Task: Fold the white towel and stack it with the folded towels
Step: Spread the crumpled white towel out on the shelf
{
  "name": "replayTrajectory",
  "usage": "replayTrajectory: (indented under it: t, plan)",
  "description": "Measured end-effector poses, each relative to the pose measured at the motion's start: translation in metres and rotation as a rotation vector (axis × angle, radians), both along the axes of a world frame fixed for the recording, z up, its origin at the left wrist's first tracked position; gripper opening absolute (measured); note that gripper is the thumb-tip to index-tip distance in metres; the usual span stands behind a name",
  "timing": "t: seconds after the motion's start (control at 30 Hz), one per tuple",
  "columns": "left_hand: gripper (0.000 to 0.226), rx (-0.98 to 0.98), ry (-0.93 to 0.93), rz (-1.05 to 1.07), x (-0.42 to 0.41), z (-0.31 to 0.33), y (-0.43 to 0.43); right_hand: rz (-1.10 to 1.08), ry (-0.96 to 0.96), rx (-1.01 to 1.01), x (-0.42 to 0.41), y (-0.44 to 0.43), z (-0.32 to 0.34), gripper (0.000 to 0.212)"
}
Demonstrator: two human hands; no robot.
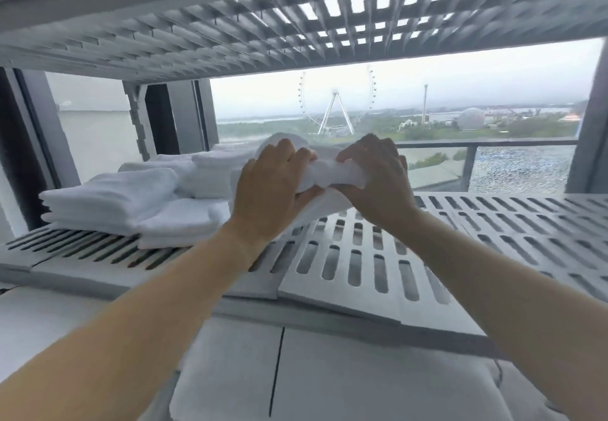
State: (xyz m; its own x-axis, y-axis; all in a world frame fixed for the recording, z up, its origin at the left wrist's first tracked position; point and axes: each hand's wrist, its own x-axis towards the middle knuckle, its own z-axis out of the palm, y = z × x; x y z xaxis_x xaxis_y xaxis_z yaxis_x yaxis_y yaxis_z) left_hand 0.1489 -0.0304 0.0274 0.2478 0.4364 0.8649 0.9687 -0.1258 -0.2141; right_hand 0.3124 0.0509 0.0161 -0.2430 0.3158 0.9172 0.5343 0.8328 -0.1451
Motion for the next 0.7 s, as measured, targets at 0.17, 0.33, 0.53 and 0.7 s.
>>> replayTrajectory:
  t: [0.17,0.33,0.53,0.7]
  plan:
    - [0.046,-0.205,-0.032,-0.032,0.085,-0.04,-0.005,-0.087,-0.127,-0.158,0.093,-0.007,-0.034,0.029]
    - [0.059,-0.434,0.045,-0.138,0.132,-0.067,-0.012,-0.263,-0.243,-0.383,0.162,-0.004,-0.067,0.03]
    - [0.053,-0.621,-0.162,-0.137,0.157,-0.08,0.017,-0.345,-0.292,-0.592,0.221,0.01,-0.081,0.027]
    - [0.034,-0.628,-0.253,-0.148,0.17,-0.086,0.057,-0.107,-0.08,-0.638,0.221,0.026,-0.071,0.039]
